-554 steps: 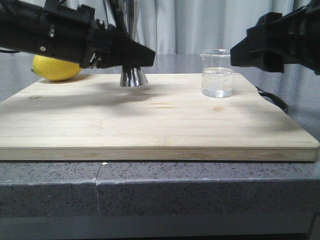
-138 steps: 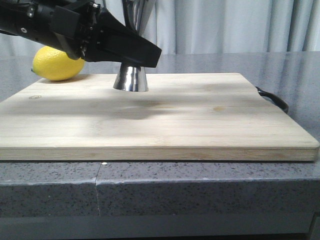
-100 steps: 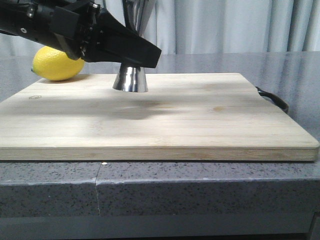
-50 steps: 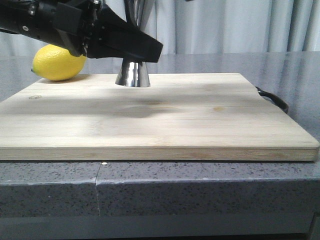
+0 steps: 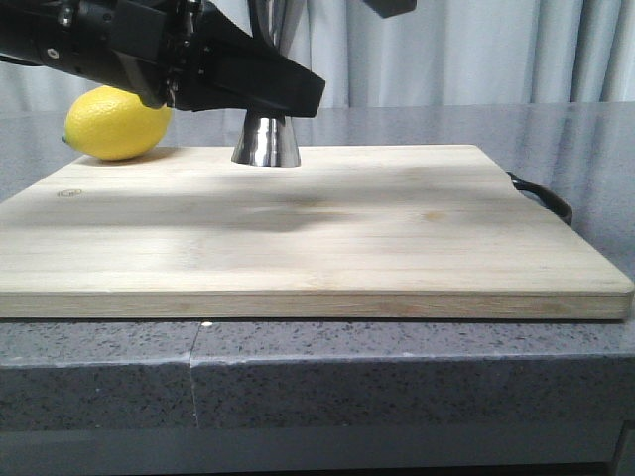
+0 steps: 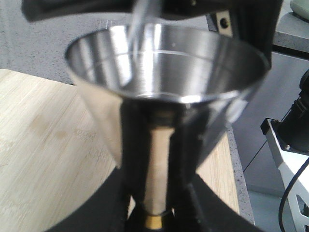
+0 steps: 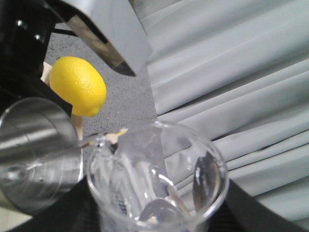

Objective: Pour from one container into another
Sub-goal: 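Tilt the beaker with the right gripper, pouring liquid into the jigger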

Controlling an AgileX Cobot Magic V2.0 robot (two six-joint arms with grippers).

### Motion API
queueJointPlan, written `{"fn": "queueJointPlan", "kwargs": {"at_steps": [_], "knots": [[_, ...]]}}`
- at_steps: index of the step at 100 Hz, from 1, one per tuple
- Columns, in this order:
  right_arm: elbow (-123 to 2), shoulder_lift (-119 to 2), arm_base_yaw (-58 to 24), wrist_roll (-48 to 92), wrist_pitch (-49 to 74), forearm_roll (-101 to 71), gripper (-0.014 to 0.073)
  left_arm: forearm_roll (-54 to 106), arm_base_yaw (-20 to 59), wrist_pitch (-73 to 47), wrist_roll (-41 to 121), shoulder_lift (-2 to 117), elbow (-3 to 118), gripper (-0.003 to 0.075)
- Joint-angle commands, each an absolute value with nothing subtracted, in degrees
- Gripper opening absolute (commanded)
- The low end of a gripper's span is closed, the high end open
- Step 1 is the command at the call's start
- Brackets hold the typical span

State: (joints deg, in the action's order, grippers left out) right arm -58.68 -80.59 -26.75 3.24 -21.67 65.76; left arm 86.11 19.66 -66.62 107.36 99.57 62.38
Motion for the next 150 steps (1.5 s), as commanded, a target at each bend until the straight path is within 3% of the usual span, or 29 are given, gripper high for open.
{"fn": "queueJointPlan", "kwargs": {"at_steps": [1, 150], "knots": [[-60.7, -78.2, -26.6, 3.5, -23.4, 65.4, 0.0108, 90.7, 20.2, -73.3, 107.5, 96.6, 64.2, -0.0019], [-62.5, -78.2, -26.6, 3.5, -20.3, 77.9, 0.0108, 90.7, 20.2, -73.3, 107.5, 96.6, 64.2, -0.0019]]}}
